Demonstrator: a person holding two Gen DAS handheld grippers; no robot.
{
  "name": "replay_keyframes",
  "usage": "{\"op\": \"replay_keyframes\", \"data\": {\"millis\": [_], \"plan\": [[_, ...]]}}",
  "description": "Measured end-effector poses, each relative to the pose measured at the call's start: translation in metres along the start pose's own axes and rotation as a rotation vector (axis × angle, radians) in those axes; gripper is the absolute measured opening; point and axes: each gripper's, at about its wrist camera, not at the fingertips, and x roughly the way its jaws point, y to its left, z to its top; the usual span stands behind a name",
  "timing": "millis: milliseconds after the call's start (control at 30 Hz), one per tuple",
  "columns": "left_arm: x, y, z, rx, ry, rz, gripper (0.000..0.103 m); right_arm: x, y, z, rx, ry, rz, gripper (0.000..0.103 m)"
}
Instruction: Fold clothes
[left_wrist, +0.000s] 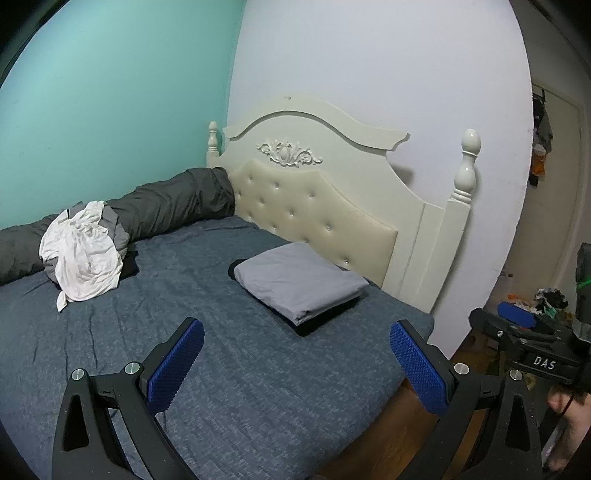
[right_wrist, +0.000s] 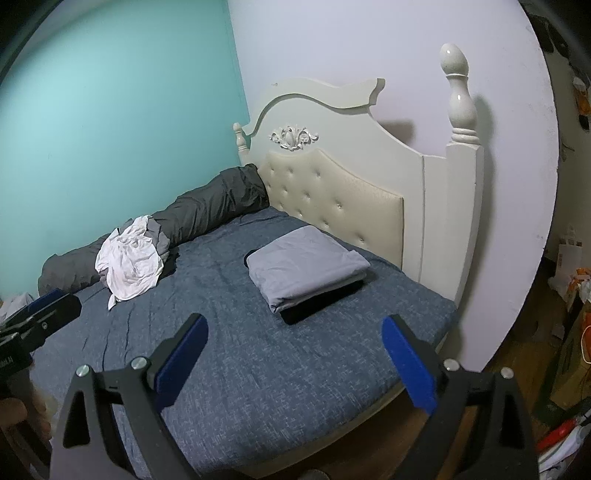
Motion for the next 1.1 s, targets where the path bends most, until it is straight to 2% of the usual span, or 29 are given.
{"op": "replay_keyframes", "data": {"millis": [467,767,1100], "plan": [[-0.010,0.002,-0.013,-0.001,-0.008,0.012,0.103,-0.021,0.015,-0.002,-0.048,-0.055,0.002,0.096],[-0.015,-0.003,-0.014,0.004,-0.015,0.029,0.103,-0.023,0.023,-0.005,-0.047,-0.052,0.020,0.097],[-0.013,-0.002,-0.017,-0.007,0.005,0.012,0.103,-0.019,0.022,-0.008,-0.043,-0.045,0.027,0.097]]}}
